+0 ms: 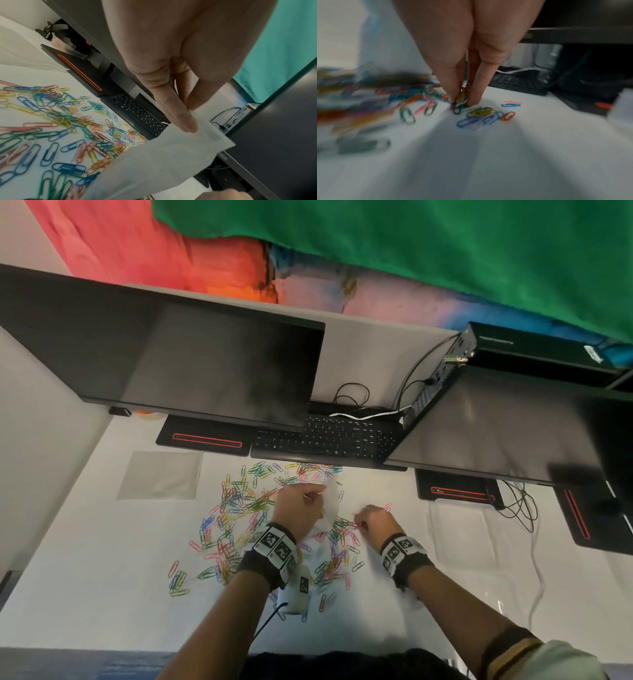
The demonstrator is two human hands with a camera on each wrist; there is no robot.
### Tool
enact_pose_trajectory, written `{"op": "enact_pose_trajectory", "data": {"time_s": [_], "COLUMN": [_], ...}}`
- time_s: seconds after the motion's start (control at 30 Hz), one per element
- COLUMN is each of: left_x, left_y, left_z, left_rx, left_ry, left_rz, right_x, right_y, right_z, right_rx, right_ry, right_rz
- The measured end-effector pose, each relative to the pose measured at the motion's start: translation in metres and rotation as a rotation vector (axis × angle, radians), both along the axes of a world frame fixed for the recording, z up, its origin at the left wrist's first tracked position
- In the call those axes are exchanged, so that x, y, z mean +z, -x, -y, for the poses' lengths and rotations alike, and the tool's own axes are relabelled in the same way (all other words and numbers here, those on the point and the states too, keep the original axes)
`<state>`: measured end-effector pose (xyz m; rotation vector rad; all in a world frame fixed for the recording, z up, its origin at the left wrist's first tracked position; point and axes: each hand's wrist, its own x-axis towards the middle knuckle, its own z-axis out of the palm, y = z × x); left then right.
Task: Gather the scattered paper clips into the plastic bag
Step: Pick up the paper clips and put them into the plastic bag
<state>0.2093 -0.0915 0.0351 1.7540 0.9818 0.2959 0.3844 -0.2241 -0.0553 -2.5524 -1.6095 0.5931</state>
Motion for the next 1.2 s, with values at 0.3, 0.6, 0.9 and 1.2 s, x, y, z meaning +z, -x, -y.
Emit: {"op": "enact_pose_trajectory", "data": {"time_s": [0.3,0.6,0.9,1.2], "left_x": [0.001,0.0,-0.003,-0.003], "left_y": [0.0,-0.012,-0.016,-0.021], "left_z": [0.002,0.006,0.006,0.004], "left_rx": [-0.013,-0.064,-0.039,-0.047], "left_ry": [0.007,-0.019,-0.022,-0.022], "left_rz": [0.003,0.012,0.019,0.028], "right_x": [0.064,0.099,0.097,0.103], "right_y": [-0.011,0.03,0.043,0.043], "right_z": [-0.004,-0.023,-0.034,-0.043], "right_rx": [-0.908,-0.774,-0.575,-0.162], "right_ry": [-0.435,-0.439,-0.301,-0.184], "right_rz": [-1.122,-1.338,-0.653,-0.281]}}
